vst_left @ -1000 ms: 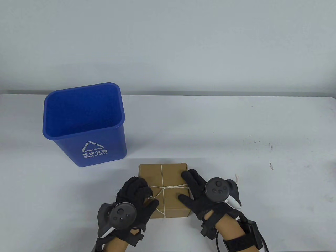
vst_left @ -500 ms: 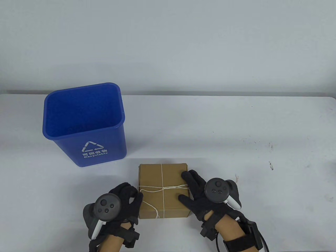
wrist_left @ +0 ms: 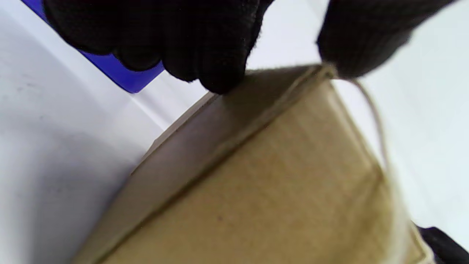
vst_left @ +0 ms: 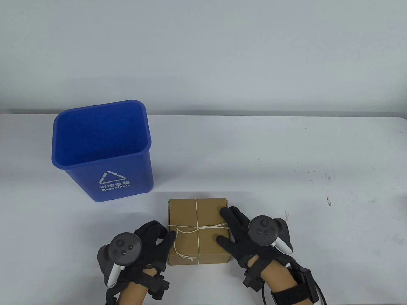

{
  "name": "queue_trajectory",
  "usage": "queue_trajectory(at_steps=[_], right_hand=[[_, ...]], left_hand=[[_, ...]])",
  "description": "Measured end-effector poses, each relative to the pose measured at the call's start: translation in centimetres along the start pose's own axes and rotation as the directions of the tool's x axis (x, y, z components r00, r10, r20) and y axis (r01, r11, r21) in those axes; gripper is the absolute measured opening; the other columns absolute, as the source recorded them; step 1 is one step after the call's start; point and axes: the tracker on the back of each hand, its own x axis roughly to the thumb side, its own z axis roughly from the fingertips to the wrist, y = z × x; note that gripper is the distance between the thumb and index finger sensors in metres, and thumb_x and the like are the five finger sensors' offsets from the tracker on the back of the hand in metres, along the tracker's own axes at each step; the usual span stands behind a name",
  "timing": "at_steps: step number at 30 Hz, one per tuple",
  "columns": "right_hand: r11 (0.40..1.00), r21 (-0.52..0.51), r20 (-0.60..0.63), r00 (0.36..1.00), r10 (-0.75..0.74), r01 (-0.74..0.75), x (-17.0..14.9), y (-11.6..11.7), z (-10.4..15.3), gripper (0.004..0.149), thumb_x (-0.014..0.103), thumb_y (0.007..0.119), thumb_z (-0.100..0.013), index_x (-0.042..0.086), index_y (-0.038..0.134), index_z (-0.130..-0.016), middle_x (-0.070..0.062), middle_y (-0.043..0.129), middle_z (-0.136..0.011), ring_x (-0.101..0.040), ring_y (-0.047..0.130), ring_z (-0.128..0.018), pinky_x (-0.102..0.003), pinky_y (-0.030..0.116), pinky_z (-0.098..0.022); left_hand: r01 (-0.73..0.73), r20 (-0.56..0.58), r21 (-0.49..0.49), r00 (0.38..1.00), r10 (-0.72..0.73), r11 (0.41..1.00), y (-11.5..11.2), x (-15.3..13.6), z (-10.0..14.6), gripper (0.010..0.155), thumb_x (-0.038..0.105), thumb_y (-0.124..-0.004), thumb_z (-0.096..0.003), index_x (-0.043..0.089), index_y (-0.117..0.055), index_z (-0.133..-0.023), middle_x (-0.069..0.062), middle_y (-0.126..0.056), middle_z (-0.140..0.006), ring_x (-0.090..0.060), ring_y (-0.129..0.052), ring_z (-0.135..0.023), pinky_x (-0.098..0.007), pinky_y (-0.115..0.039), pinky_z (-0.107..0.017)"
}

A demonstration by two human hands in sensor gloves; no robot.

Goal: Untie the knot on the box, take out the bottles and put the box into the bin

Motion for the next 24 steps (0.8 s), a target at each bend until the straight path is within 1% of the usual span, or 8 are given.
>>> queue_trajectory(at_steps=[2, 10, 12, 15, 18, 20, 21, 24], right_hand=[[1.000, 0.001, 0.001, 1.000, -0.002, 0.002, 0.0, 0.0, 0.0, 0.081, 0.058, 0.062, -0.050, 0.020, 0.020, -0.108, -0.023, 0.019, -0.111, -0.062, 0.033, -0.096, -0.075, 0.035, -0.062], [1.000, -0.001, -0.001, 1.000, 0.001, -0.001, 0.0, 0.0, 0.0, 0.081, 0.058, 0.062, -0.050, 0.019, 0.021, -0.108, -0.024, 0.019, -0.111, -0.062, 0.033, -0.096, -0.075, 0.035, -0.062], [1.000, -0.001, -0.002, 1.000, 0.001, -0.001, 0.0, 0.0, 0.0, 0.081, 0.058, 0.062, -0.050, 0.019, 0.021, -0.108, -0.024, 0.019, -0.111, -0.062, 0.033, -0.096, -0.075, 0.035, -0.062], [1.000, -0.001, -0.002, 1.000, 0.003, -0.003, 0.1, 0.1, 0.0, 0.081, 0.058, 0.062, -0.050, 0.019, 0.020, -0.108, -0.024, 0.019, -0.110, -0.062, 0.033, -0.096, -0.075, 0.035, -0.062], [1.000, -0.003, -0.002, 1.000, 0.015, -0.015, 0.2, 0.1, 0.0, 0.081, 0.057, 0.061, -0.050, 0.018, 0.020, -0.108, -0.025, 0.019, -0.110, -0.062, 0.033, -0.096, -0.075, 0.035, -0.062], [1.000, -0.002, -0.004, 1.000, 0.019, -0.019, 0.3, 0.1, 0.1, 0.081, 0.057, 0.061, -0.050, 0.018, 0.020, -0.108, -0.025, 0.019, -0.110, -0.062, 0.033, -0.096, -0.075, 0.035, -0.062], [1.000, -0.003, -0.003, 1.000, 0.020, -0.020, 0.3, 0.1, 0.1, 0.081, 0.057, 0.061, -0.050, 0.018, 0.020, -0.108, -0.025, 0.019, -0.110, -0.062, 0.033, -0.096, -0.075, 0.035, -0.062], [1.000, -0.002, -0.006, 1.000, 0.022, -0.022, 0.3, 0.2, 0.0, 0.081, 0.057, 0.061, -0.050, 0.018, 0.020, -0.108, -0.025, 0.019, -0.110, -0.062, 0.033, -0.096, -0.075, 0.035, -0.062]], left_hand=[[0.109, -0.012, -0.005, 0.994, -0.109, 0.994, -0.1, 0.3, -0.1, 0.068, 0.058, -0.080, -0.0468, 0.003, -0.081, -0.088, -0.020, -0.069, -0.101, -0.054, -0.072, -0.092, -0.065, -0.066, -0.063], [0.051, 0.010, 0.063, 0.999, -0.051, 0.997, 0.1, 0.6, 0.3, 0.048, 0.035, -0.069, -0.0514, 0.004, -0.084, -0.084, -0.019, -0.073, -0.099, -0.053, -0.075, -0.090, -0.064, -0.068, -0.062], [0.013, 0.006, 0.058, 1.000, -0.013, 0.998, 0.2, 0.5, 0.3, 0.051, 0.037, -0.064, -0.0520, 0.003, -0.084, -0.084, -0.020, -0.072, -0.099, -0.054, -0.075, -0.089, -0.064, -0.067, -0.061], [-0.003, 0.015, 0.069, 1.000, 0.002, 0.998, 0.1, 0.5, 0.3, 0.074, 0.060, -0.061, -0.0489, 0.001, -0.085, -0.084, -0.021, -0.073, -0.098, -0.056, -0.075, -0.088, -0.065, -0.067, -0.060], [0.092, 0.021, 0.074, 0.995, -0.094, 0.993, -0.4, 1.2, 0.2, 0.083, 0.074, -0.070, -0.0436, 0.002, -0.082, -0.083, -0.021, -0.071, -0.099, -0.056, -0.078, -0.086, -0.065, -0.070, -0.058], [0.201, -0.008, 0.067, 0.980, -0.200, 0.977, -0.9, 2.0, 0.1, 0.074, 0.067, -0.080, -0.0446, 0.003, -0.079, -0.082, -0.019, -0.069, -0.099, -0.055, -0.079, -0.086, -0.064, -0.071, -0.059], [0.262, 0.000, 0.065, 0.965, -0.263, 0.963, -1.0, 2.1, 0.0, 0.069, 0.065, -0.078, -0.0465, 0.005, -0.079, -0.080, -0.017, -0.071, -0.099, -0.053, -0.081, -0.086, -0.062, -0.073, -0.059], [0.210, 0.039, 0.078, 0.976, -0.214, 0.975, -1.0, 2.1, -0.2, 0.056, 0.050, -0.072, -0.0514, 0.000, -0.079, -0.077, -0.018, -0.074, -0.097, -0.053, -0.084, -0.082, -0.061, -0.075, -0.057]])
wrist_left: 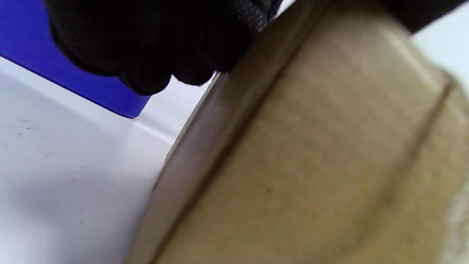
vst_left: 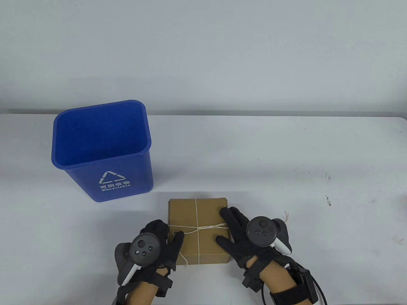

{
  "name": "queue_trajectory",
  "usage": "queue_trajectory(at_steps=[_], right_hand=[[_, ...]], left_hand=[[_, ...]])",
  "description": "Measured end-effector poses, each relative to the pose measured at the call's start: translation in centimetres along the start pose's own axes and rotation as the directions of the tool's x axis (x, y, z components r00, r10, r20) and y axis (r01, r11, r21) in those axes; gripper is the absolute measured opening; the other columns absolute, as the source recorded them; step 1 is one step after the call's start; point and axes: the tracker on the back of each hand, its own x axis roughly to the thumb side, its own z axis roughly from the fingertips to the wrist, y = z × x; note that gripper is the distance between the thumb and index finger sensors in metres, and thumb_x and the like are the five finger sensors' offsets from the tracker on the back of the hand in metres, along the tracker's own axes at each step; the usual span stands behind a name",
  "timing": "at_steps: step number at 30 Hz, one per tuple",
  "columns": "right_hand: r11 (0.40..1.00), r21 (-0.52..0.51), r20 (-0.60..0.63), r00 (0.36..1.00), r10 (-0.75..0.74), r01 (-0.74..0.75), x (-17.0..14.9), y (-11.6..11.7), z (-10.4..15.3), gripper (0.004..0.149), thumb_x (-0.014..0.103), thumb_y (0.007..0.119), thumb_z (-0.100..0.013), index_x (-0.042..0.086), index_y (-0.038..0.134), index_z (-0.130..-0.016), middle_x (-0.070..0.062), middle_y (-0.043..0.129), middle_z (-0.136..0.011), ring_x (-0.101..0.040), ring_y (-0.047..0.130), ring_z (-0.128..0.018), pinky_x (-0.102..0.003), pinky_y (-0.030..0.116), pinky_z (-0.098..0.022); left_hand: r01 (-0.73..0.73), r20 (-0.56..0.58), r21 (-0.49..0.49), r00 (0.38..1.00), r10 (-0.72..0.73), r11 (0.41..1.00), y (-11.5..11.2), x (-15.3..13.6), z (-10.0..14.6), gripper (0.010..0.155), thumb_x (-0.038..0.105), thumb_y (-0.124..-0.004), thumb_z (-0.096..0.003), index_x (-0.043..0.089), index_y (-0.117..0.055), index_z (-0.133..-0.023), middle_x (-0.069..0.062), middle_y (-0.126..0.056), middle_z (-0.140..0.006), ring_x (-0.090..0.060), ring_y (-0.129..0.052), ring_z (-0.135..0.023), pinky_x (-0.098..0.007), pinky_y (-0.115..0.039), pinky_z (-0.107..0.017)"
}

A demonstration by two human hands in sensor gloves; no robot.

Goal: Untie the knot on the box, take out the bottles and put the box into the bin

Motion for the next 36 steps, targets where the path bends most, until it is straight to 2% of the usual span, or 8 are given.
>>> queue_trajectory(at_steps=[3, 6, 12, 24, 36], right_hand=[[1.000, 0.003, -0.002, 1.000, -0.004, 0.004, 0.0, 0.0, 0.0, 0.081, 0.057, 0.061, -0.050, 0.019, 0.019, -0.108, -0.025, 0.020, -0.110, -0.062, 0.033, -0.096, -0.075, 0.035, -0.062], [1.000, 0.004, -0.002, 1.000, -0.006, 0.006, 0.0, 0.0, 0.0, 0.081, 0.057, 0.061, -0.050, 0.019, 0.019, -0.108, -0.025, 0.020, -0.110, -0.062, 0.033, -0.096, -0.075, 0.035, -0.062], [1.000, 0.003, -0.007, 1.000, -0.009, 0.009, 0.0, 0.0, 0.0, 0.081, 0.057, 0.061, -0.050, 0.019, 0.019, -0.108, -0.025, 0.020, -0.110, -0.062, 0.033, -0.096, -0.075, 0.035, -0.062], [1.000, 0.004, -0.012, 1.000, -0.013, 0.013, 0.0, 0.0, 0.1, 0.081, 0.057, 0.061, -0.050, 0.019, 0.019, -0.108, -0.025, 0.020, -0.110, -0.062, 0.033, -0.096, -0.075, 0.035, -0.062], [1.000, 0.005, -0.015, 1.000, -0.015, 0.015, -0.1, 0.0, 0.1, 0.081, 0.057, 0.061, -0.050, 0.020, 0.019, -0.108, -0.024, 0.020, -0.111, -0.062, 0.033, -0.096, -0.075, 0.035, -0.062]], left_hand=[[-0.029, 0.017, -0.014, 0.999, 0.030, 0.999, 0.2, -0.3, -0.1, 0.048, 0.038, -0.068, -0.0519, -0.002, -0.081, -0.075, -0.018, -0.077, -0.095, -0.053, -0.085, -0.081, -0.062, -0.075, -0.056], [-0.021, 0.034, -0.014, 0.999, 0.021, 1.000, 0.3, -0.2, -0.1, 0.046, 0.034, -0.067, -0.0512, -0.004, -0.082, -0.073, -0.017, -0.078, -0.094, -0.052, -0.086, -0.081, -0.061, -0.075, -0.057], [-0.133, -0.015, -0.039, 0.991, 0.133, 0.990, 0.4, -1.3, -0.4, 0.045, 0.031, -0.066, -0.0503, -0.003, -0.084, -0.073, -0.017, -0.078, -0.094, -0.052, -0.087, -0.080, -0.061, -0.076, -0.056], [-0.085, -0.110, -0.114, 0.991, 0.073, 0.990, -0.1, -3.3, -1.4, 0.044, 0.032, -0.066, -0.0509, -0.001, -0.083, -0.074, -0.018, -0.077, -0.095, -0.052, -0.084, -0.082, -0.062, -0.074, -0.057], [-0.048, -0.165, -0.144, 0.986, 0.024, 0.988, -0.5, -4.7, -2.1, 0.044, 0.032, -0.066, -0.0510, -0.002, -0.083, -0.074, -0.018, -0.075, -0.096, -0.053, -0.082, -0.084, -0.063, -0.072, -0.058]])
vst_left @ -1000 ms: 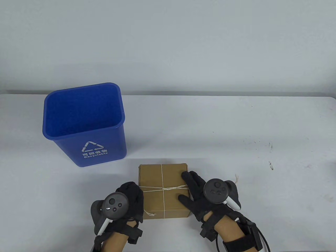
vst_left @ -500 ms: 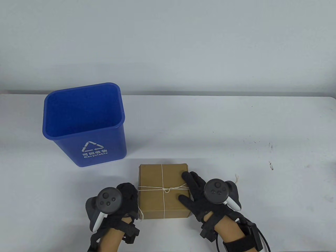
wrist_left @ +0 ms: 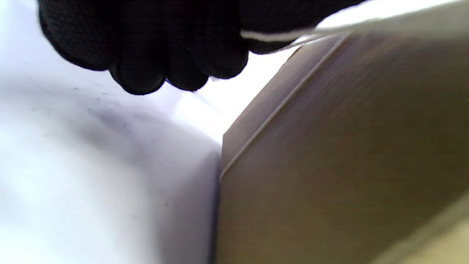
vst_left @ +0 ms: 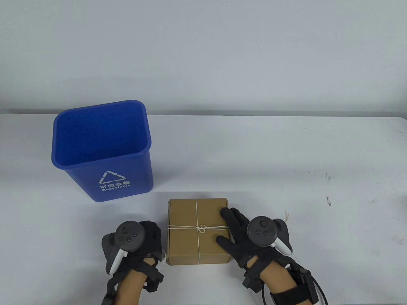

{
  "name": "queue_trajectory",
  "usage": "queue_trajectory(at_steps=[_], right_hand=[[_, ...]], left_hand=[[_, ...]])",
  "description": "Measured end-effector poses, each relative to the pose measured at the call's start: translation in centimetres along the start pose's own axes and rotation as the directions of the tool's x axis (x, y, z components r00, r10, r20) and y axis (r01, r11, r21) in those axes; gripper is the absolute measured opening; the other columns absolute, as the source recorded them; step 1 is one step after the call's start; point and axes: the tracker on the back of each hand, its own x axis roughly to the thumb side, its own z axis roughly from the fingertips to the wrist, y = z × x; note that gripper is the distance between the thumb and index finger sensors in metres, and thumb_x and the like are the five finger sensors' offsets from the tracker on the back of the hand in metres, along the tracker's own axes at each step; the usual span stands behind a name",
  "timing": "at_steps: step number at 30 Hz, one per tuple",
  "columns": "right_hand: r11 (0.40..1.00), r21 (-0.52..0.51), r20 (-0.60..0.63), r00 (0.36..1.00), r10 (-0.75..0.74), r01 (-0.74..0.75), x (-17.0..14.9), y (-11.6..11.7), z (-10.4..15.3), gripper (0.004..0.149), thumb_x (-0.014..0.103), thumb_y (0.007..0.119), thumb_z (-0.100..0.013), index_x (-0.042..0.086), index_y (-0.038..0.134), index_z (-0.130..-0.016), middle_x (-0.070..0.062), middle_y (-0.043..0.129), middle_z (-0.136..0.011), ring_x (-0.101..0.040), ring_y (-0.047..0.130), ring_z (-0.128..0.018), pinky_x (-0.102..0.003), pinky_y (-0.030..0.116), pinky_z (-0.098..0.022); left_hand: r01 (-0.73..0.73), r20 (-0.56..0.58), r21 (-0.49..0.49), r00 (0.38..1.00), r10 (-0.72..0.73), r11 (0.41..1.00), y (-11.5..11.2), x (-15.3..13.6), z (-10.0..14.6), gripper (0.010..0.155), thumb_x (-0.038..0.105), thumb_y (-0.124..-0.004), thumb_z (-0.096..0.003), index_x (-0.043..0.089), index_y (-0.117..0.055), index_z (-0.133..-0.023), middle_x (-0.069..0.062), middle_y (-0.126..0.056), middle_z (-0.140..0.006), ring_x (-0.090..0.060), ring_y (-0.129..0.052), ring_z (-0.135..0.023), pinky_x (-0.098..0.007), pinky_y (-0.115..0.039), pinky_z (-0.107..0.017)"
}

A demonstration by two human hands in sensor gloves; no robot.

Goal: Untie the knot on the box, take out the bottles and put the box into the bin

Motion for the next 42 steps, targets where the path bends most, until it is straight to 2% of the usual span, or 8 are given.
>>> queue_trajectory(at_steps=[16, 27, 42], right_hand=[[1.000, 0.000, -0.002, 1.000, -0.003, 0.003, 0.0, 0.0, 0.0, 0.081, 0.058, 0.061, -0.050, 0.020, 0.019, -0.108, -0.024, 0.021, -0.111, -0.062, 0.033, -0.096, -0.075, 0.035, -0.062], [1.000, 0.002, -0.004, 1.000, -0.009, 0.009, -0.1, 0.0, 0.0, 0.081, 0.058, 0.061, -0.050, 0.020, 0.019, -0.108, -0.024, 0.021, -0.111, -0.062, 0.033, -0.096, -0.075, 0.035, -0.062], [1.000, 0.004, -0.011, 1.000, -0.014, 0.014, -0.1, -0.1, 0.1, 0.081, 0.057, 0.062, -0.050, 0.021, 0.019, -0.108, -0.024, 0.021, -0.111, -0.062, 0.033, -0.096, -0.075, 0.035, -0.062]], left_hand=[[0.099, -0.068, -0.013, 0.993, -0.100, 0.995, -0.2, -1.3, -0.7, 0.044, 0.031, -0.067, -0.0511, -0.003, -0.082, -0.074, -0.019, -0.070, -0.098, -0.054, -0.075, -0.088, -0.065, -0.066, -0.062], [0.111, -0.158, 0.037, 0.982, -0.104, 0.993, 2.4, -4.1, -1.4, 0.044, 0.032, -0.074, -0.0508, -0.004, -0.085, -0.074, -0.020, -0.063, -0.103, -0.056, -0.065, -0.094, -0.067, -0.059, -0.065], [0.122, -0.261, 0.031, 0.959, -0.110, 0.992, 4.6, -7.3, -2.1, 0.043, 0.031, -0.079, -0.0497, -0.004, -0.086, -0.074, -0.020, -0.061, -0.104, -0.055, -0.062, -0.096, -0.067, -0.058, -0.066]])
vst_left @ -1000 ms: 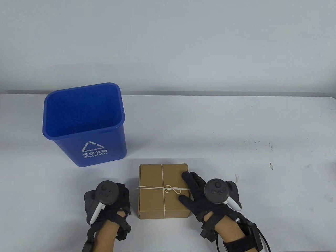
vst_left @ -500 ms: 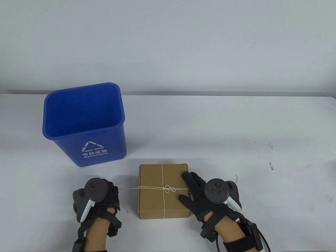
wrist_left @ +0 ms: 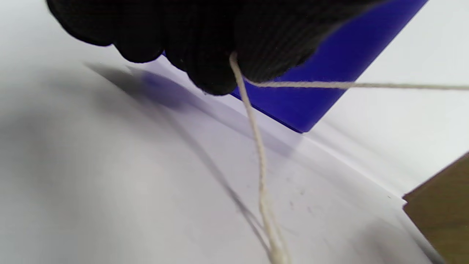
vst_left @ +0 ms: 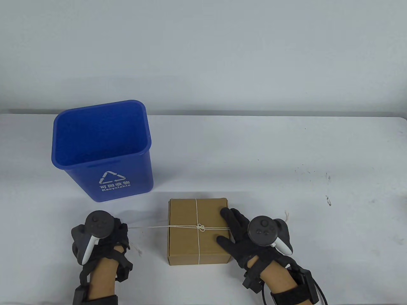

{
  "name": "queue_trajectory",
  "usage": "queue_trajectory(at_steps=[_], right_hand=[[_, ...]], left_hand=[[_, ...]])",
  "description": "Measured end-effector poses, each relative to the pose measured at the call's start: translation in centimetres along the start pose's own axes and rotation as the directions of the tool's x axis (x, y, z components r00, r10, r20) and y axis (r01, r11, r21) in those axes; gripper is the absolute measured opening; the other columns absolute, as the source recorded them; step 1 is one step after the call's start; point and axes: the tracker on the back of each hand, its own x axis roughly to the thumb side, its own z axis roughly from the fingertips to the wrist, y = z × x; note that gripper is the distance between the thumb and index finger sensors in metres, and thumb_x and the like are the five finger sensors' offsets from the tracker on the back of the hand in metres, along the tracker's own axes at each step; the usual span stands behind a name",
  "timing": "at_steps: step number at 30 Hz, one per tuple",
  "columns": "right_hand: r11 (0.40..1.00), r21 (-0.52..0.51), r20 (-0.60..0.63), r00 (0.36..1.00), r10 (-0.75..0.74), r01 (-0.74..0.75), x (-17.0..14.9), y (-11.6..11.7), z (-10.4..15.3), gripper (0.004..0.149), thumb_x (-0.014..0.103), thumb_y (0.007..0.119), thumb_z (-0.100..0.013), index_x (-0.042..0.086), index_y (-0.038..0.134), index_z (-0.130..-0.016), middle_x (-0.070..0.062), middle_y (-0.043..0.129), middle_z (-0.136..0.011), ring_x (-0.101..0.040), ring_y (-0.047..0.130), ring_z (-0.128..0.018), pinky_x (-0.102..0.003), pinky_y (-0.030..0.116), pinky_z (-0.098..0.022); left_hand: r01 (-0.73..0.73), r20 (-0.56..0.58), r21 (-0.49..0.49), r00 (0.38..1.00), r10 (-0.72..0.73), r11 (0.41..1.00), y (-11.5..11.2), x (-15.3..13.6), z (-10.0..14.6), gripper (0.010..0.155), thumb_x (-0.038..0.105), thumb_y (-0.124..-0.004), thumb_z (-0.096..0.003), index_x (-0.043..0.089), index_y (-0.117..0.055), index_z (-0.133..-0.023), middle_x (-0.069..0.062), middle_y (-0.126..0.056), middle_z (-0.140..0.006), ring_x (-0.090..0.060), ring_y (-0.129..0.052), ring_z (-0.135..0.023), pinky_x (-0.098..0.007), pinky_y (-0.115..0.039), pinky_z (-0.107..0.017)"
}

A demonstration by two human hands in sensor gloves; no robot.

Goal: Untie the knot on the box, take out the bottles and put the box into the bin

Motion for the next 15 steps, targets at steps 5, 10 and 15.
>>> queue_trajectory(at_steps=[5, 10, 15], right_hand=[[1.000, 0.001, -0.003, 1.000, -0.002, 0.002, -0.1, -0.1, 0.1, 0.081, 0.057, 0.062, -0.050, 0.021, 0.019, -0.108, -0.024, 0.022, -0.111, -0.062, 0.033, -0.096, -0.075, 0.035, -0.062], [1.000, 0.003, -0.005, 1.000, 0.002, -0.002, -0.1, -0.1, 0.1, 0.081, 0.057, 0.062, -0.050, 0.021, 0.019, -0.108, -0.024, 0.022, -0.111, -0.062, 0.033, -0.096, -0.075, 0.035, -0.062], [1.000, 0.002, -0.006, 1.000, 0.002, -0.002, -0.1, -0.1, 0.1, 0.081, 0.057, 0.062, -0.050, 0.021, 0.019, -0.108, -0.024, 0.022, -0.111, -0.062, 0.034, -0.096, -0.075, 0.035, -0.062]], left_hand=[[0.010, -0.036, 0.018, 0.999, -0.009, 1.000, 0.8, -1.4, -0.3, 0.043, 0.031, -0.080, -0.0494, -0.005, -0.086, -0.073, -0.019, -0.061, -0.104, -0.055, -0.062, -0.096, -0.067, -0.058, -0.066], [0.011, -0.085, 0.031, 0.996, -0.008, 0.999, 1.0, -2.1, -0.4, 0.043, 0.030, -0.081, -0.0490, -0.005, -0.086, -0.073, -0.019, -0.062, -0.104, -0.055, -0.063, -0.096, -0.066, -0.059, -0.066], [0.036, -0.158, 0.064, 0.987, -0.025, 0.997, 1.4, -2.7, -0.1, 0.043, 0.029, -0.081, -0.0486, -0.006, -0.085, -0.073, -0.019, -0.063, -0.103, -0.054, -0.063, -0.095, -0.066, -0.059, -0.066]])
